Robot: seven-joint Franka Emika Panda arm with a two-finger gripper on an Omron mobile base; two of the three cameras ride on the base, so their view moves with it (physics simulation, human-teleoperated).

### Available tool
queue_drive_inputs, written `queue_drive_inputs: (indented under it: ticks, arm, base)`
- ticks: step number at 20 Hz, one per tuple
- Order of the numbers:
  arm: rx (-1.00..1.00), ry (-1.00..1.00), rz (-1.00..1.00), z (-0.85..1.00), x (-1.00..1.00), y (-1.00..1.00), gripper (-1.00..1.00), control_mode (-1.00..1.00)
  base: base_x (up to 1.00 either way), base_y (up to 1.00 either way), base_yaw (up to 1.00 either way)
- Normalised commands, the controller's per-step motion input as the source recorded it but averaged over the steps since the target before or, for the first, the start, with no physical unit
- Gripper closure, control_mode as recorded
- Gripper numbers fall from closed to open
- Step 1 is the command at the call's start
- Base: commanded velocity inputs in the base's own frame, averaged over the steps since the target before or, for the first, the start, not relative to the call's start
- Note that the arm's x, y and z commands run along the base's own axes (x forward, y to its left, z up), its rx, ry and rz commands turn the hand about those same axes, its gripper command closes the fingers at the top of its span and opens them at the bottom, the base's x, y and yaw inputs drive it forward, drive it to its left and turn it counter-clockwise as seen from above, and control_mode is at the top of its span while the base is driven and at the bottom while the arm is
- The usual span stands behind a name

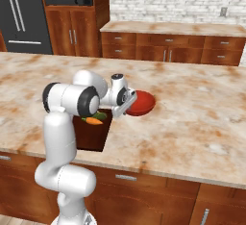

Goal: Place the two vegetables and bowl onto the tray for setting up a vegetable dip station.

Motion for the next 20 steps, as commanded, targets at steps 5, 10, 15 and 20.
queue_drive_inputs:
  ticks: [5,10,15,20]
  arm:
    - [0.0,-0.05,0.02,0.41,-0.06,-0.02,1.0,-1.0]
    - [0.0,0.0,0.04,0.27,-0.45,0.0,1.0,-1.0]
    - [0.0,0.0,0.07,0.24,-0.36,0.05,1.0,-1.0]
    - [0.0,0.0,0.09,0.16,-0.45,0.27,1.0,-1.0]
  base:
    - [0.0,0.0,0.0]
    - [0.0,0.0,0.0]
    - [0.0,0.0,0.0]
    - [0.0,0.0,0.0]
